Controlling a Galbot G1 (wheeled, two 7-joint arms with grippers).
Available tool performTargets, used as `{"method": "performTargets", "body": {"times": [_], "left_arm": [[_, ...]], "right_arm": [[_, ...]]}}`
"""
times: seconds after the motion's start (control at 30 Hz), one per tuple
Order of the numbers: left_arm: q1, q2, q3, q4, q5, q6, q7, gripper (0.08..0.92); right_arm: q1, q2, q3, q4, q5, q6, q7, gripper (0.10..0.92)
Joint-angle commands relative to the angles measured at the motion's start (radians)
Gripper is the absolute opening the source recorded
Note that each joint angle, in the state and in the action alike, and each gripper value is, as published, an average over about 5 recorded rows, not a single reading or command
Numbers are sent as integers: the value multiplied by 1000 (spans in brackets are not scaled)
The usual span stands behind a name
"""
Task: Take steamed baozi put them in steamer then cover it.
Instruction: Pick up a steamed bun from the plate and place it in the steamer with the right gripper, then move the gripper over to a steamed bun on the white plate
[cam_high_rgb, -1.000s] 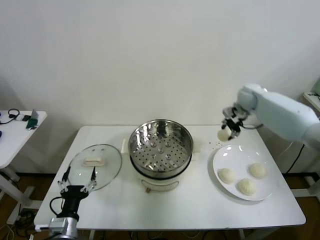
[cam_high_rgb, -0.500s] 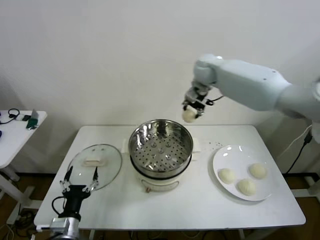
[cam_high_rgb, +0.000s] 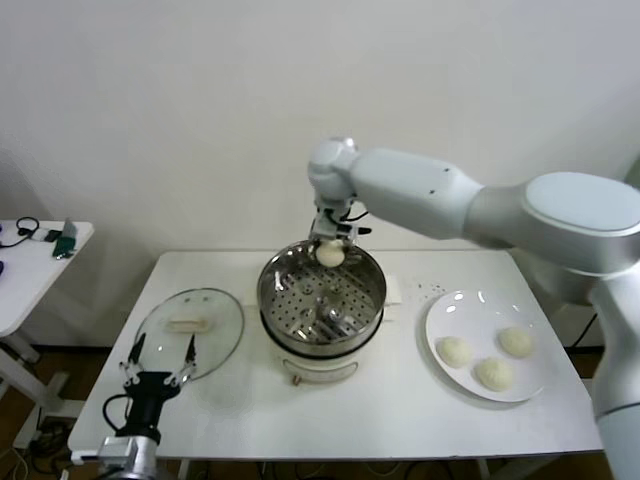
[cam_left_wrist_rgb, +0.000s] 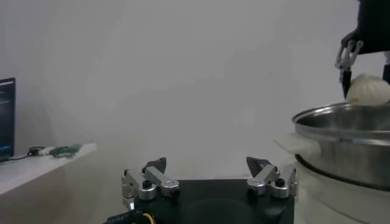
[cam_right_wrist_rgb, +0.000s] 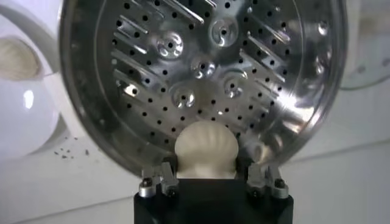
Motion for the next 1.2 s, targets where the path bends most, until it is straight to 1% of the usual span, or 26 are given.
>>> {"method": "performTargets", "body": {"times": [0.03,0.27,0.4,0.47,0.63,0.73,0.9,1.03,1.2], "left_arm": [[3,9,-3,6,-8,-2,-1,823],[7,13,-8,9,-14,-2,-1,823],[8,11,-6,11,-14,-2,-1,823],[8,10,-6,11,-13,-2,-2,823],[9,10,-7,10,-14,-2,-3,823],[10,10,-7,8,-14,-2,-5,823],[11,9,-6,1,-13,1,-6,823],[11,12,-5,-3,-12,1,-6,823],[5,9,3,0,-8,2,-7,823]], "right_arm": [[-112,71,39,-98,-126,50,8,620],[-134,85,46,-120,-137,55,8,623],[-141,87,47,-137,-128,54,8,637],[-140,84,47,-137,-110,52,4,668],[-116,63,48,-101,-84,50,-9,791],[-86,39,48,-67,-62,49,-15,818],[17,-47,43,51,22,17,-29,822],[119,-146,18,170,139,-65,-34,823],[193,-270,4,240,289,-173,32,823]]}}
